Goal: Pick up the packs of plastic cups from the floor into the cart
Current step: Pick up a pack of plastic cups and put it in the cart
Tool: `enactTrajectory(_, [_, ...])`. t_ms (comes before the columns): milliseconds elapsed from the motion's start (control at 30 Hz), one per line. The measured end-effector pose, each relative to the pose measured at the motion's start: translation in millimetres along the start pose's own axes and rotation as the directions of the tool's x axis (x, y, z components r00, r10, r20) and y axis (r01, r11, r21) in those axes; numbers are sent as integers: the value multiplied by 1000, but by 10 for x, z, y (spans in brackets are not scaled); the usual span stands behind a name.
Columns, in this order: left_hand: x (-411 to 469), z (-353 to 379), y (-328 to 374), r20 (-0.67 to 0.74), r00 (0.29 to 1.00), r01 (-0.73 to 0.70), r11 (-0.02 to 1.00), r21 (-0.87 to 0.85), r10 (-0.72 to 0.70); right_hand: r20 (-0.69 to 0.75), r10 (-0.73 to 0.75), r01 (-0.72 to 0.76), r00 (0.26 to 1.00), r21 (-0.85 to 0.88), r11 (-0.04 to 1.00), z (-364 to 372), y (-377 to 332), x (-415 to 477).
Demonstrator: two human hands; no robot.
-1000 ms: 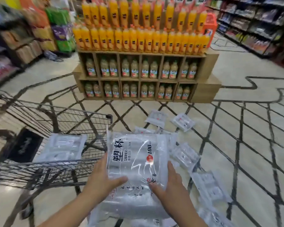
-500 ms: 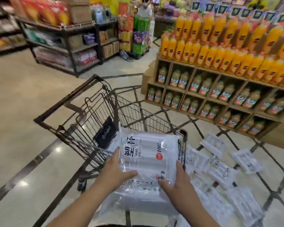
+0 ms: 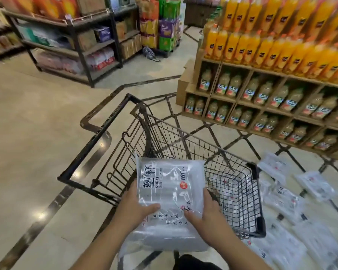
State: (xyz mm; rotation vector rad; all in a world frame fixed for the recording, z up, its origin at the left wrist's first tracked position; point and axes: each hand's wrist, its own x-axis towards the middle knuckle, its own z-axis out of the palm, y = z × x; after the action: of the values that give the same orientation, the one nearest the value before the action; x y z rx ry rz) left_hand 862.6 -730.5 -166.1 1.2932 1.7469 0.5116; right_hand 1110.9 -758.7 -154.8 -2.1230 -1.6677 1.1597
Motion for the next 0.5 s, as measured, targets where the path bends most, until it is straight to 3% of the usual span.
enactTrajectory(133, [317, 171, 116, 23, 1000, 3, 1000, -28, -2, 16, 62, -63, 998, 3, 998, -106, 81, 388])
enactTrajectory(367, [1019, 134, 406, 50, 998, 17, 995, 103, -23, 87, 62, -71, 994, 106, 992, -142, 102, 1152])
enactTrajectory(500, [1434, 235, 498, 138, 990, -47, 998, 51, 40, 127, 93, -105, 988, 90, 990, -177, 215, 1618])
